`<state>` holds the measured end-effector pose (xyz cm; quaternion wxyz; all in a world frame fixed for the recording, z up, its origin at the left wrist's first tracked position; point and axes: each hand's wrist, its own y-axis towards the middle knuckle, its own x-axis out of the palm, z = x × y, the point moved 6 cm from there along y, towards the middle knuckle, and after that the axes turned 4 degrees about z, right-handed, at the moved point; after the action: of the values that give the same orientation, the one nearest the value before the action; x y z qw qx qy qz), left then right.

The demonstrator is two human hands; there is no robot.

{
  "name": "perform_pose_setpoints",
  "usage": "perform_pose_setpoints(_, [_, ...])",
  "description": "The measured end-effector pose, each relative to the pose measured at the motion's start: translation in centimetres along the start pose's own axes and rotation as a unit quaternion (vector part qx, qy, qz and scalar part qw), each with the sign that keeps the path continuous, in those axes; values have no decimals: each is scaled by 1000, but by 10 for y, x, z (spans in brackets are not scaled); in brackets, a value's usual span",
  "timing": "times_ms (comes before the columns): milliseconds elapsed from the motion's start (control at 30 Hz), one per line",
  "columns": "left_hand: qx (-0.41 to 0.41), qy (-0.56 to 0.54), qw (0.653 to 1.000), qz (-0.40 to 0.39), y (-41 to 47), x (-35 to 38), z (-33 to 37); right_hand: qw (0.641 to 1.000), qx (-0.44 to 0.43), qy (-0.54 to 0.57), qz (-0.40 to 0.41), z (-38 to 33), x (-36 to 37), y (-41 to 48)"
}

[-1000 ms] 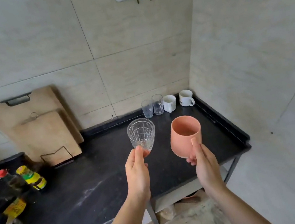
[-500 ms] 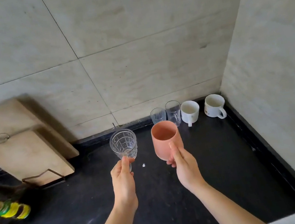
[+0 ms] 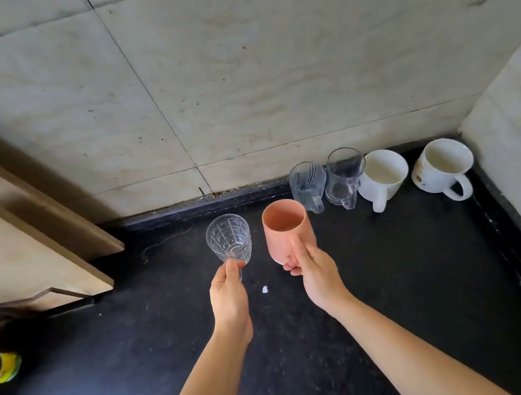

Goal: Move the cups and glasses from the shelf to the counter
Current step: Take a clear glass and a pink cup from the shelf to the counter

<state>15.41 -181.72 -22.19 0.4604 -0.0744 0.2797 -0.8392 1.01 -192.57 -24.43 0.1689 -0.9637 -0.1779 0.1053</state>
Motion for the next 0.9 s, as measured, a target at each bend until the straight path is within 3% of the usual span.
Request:
perform_pose_setpoints(467, [49, 3, 999, -23, 82, 30, -2, 999, -18, -26, 43, 10, 40, 75])
perform_pose_setpoints(700, [39, 13, 998, -46, 94, 35, 11, 990, 1, -121, 68, 11, 35, 70])
perform_pose_setpoints(900, [132, 195, 971, -43, 83, 8, 47, 957, -20, -259, 126, -26, 23, 55])
